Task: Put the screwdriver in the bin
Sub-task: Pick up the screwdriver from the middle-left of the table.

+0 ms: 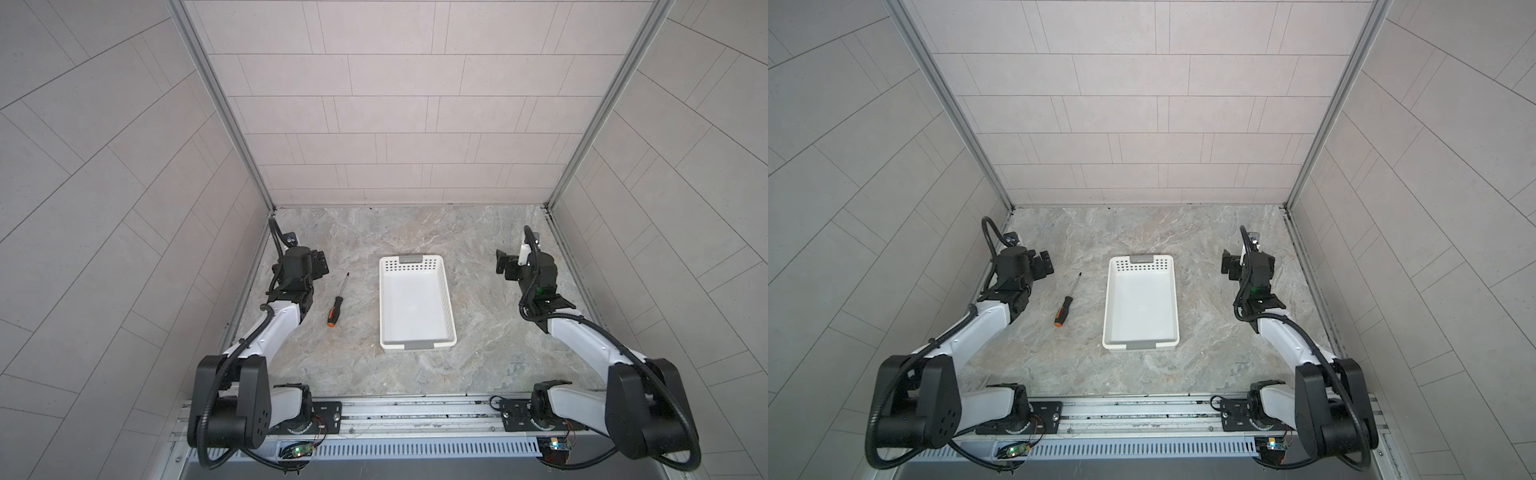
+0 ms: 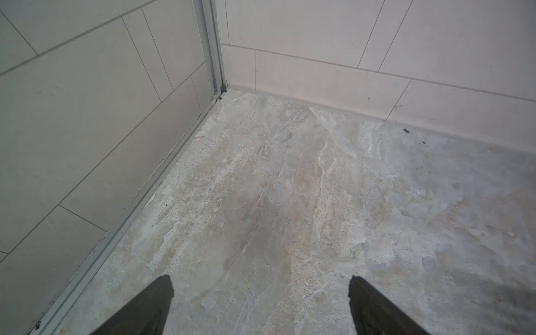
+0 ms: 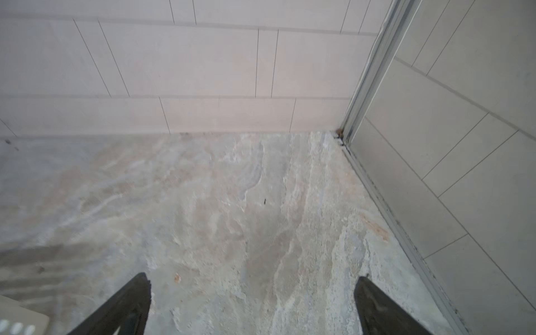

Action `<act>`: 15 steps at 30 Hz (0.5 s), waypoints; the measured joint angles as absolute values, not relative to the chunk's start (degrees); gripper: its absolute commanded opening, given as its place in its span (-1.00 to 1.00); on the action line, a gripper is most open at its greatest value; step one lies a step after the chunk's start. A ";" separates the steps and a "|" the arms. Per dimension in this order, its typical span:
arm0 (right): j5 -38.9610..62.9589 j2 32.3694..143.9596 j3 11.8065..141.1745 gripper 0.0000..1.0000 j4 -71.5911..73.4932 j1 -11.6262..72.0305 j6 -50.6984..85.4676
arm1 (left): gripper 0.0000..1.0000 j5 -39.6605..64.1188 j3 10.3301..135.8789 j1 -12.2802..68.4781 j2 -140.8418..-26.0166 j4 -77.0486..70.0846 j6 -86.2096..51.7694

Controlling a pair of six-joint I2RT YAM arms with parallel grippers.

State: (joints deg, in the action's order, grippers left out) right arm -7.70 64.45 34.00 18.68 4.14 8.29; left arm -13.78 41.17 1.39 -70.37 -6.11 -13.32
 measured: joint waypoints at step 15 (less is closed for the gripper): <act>-8.01 52.53 53.12 0.99 -15.70 17.23 18.41 | 0.99 -3.03 59.66 7.99 -63.55 25.10 -31.16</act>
